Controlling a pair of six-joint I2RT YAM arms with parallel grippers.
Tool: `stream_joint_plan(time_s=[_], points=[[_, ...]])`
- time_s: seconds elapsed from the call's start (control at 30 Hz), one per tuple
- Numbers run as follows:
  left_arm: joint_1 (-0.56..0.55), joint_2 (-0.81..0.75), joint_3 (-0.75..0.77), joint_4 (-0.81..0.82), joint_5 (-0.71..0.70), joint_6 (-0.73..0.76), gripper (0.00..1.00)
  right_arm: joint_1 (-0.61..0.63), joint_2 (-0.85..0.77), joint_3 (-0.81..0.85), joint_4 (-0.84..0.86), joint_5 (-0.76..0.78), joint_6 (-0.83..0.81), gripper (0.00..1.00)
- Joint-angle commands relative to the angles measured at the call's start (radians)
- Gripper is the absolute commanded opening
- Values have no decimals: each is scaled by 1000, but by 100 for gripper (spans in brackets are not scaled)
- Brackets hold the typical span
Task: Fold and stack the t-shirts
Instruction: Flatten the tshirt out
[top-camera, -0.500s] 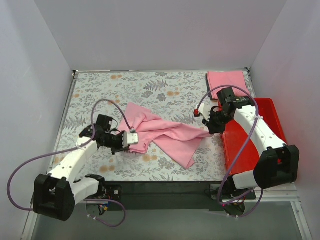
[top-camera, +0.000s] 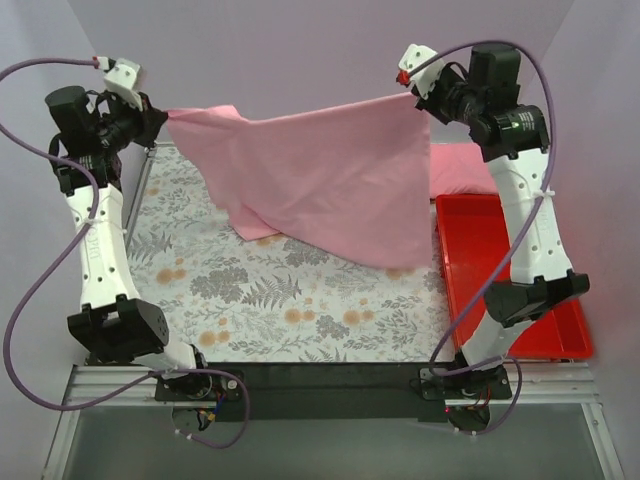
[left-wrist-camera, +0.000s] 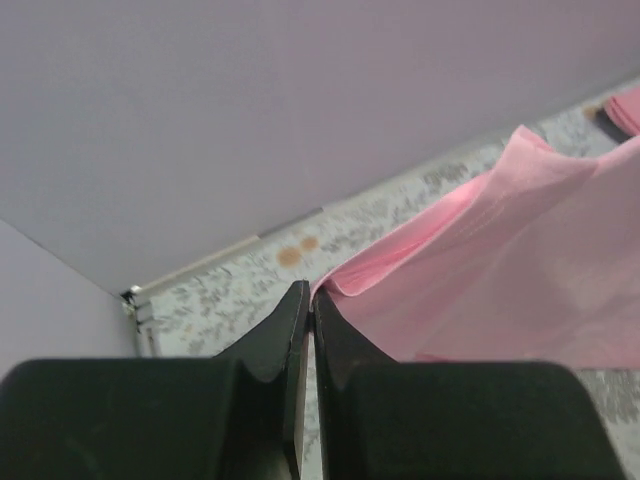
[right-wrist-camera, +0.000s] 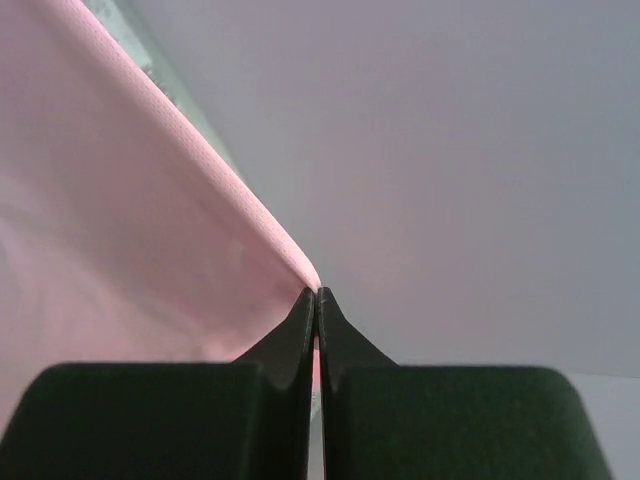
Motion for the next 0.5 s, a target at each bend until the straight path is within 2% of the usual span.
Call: stream_joint_plan(time_s=[0.0, 0.13, 0.23, 0.47], points=[[24, -165, 27, 182, -120, -159, 0, 43, -177, -13, 159, 42, 31, 1], [24, -326, -82, 275, -206, -173, 0, 79, -380, -318, 357, 48, 34, 1], [24, -508, -209, 354, -241, -183, 0, 82, -515, -432, 467, 28, 37, 1], [24, -764, -298, 412, -292, -203, 0, 82, -768, -632, 623, -79, 96, 1]])
